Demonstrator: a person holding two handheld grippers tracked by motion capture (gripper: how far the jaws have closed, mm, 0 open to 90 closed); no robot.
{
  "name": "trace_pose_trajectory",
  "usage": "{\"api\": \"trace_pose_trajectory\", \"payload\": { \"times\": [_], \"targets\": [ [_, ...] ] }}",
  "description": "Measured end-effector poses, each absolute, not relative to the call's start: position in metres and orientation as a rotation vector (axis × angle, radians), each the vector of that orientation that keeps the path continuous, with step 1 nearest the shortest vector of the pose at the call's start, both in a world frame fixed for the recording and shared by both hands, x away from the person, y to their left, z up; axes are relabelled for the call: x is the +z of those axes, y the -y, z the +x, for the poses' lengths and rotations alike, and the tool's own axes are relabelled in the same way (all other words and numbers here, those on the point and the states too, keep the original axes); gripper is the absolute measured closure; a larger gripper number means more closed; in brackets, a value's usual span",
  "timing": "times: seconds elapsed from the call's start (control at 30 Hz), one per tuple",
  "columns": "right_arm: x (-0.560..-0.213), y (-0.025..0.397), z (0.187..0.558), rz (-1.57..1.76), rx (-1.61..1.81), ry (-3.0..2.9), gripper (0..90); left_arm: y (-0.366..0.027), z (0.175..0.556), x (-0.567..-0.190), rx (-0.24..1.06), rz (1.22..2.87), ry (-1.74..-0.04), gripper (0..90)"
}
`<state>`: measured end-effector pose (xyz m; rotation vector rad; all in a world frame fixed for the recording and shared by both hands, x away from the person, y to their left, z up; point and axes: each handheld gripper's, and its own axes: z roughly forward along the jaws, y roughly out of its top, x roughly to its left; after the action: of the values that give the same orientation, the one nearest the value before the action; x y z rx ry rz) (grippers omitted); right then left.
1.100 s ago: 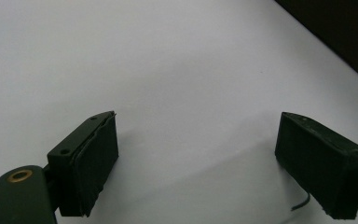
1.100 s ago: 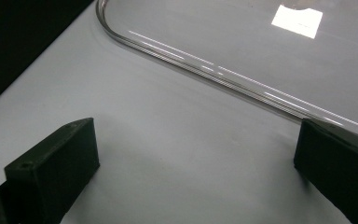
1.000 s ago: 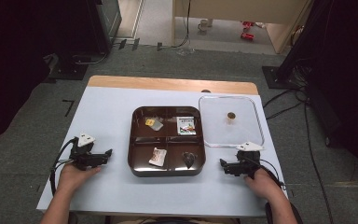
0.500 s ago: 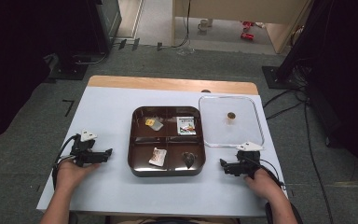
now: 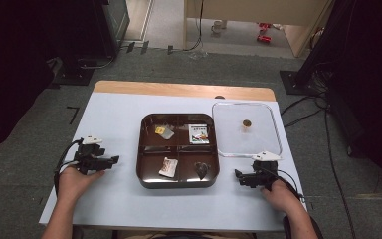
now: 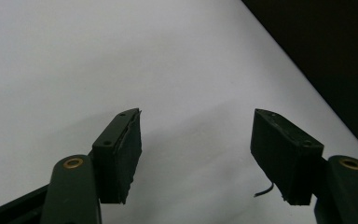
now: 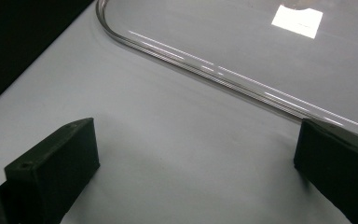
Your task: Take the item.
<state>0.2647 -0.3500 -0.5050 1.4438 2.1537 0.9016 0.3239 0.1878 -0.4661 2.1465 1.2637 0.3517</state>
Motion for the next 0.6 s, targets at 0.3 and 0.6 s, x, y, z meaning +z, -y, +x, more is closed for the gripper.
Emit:
{"api": "trace_pose_trajectory", "payload": {
  "times": [0.3, 0.6],
  "targets": [
    [-0.505, 0.350, 0.265, 1.445, 0.902, -2.154, 0.0, -0.182, 0.322, -0.450, 0.334, 2.132, -1.206, 34.2],
    [-0.505, 0.350, 0.265, 1.448, 0.901, -2.154, 0.0, -0.171, 0.317, -0.435, 0.330, 2.127, -1.124, 38.4]
  ]
}}
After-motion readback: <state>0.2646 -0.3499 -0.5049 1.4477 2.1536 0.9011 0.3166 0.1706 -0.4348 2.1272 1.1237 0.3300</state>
